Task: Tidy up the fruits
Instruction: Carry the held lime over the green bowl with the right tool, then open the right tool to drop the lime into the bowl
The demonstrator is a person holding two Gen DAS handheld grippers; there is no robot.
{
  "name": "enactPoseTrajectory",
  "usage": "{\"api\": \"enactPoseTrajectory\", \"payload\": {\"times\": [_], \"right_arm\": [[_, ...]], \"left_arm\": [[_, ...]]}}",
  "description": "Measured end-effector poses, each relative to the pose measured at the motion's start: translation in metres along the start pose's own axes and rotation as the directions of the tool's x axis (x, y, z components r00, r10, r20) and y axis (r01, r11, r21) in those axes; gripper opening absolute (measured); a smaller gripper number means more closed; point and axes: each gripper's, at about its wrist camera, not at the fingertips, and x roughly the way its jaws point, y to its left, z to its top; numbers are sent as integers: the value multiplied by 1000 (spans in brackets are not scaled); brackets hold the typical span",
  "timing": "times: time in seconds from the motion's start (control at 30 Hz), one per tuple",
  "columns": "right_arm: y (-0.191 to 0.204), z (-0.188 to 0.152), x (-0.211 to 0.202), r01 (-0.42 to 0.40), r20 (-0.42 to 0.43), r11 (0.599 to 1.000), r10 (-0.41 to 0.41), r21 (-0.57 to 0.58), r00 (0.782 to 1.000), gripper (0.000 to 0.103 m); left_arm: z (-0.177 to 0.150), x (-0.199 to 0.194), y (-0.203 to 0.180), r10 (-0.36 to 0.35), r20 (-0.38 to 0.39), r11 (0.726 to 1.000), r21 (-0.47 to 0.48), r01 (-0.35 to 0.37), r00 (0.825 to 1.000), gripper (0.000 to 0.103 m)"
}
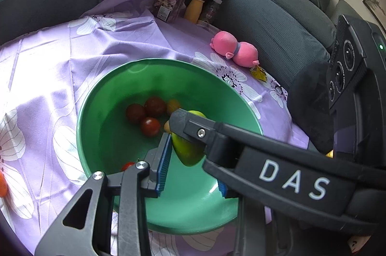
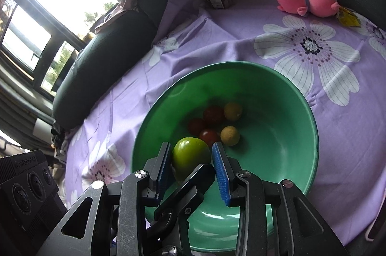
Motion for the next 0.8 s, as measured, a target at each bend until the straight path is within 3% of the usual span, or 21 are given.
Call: {"api": "enactPoseTrajectory", "payload": {"times": [0.8], "right_arm": [[-6, -1, 6, 39, -31, 999, -38, 24, 999, 38]], "left_arm": [[0, 11, 1, -15, -37, 1000, -22, 14, 999, 32]]}}
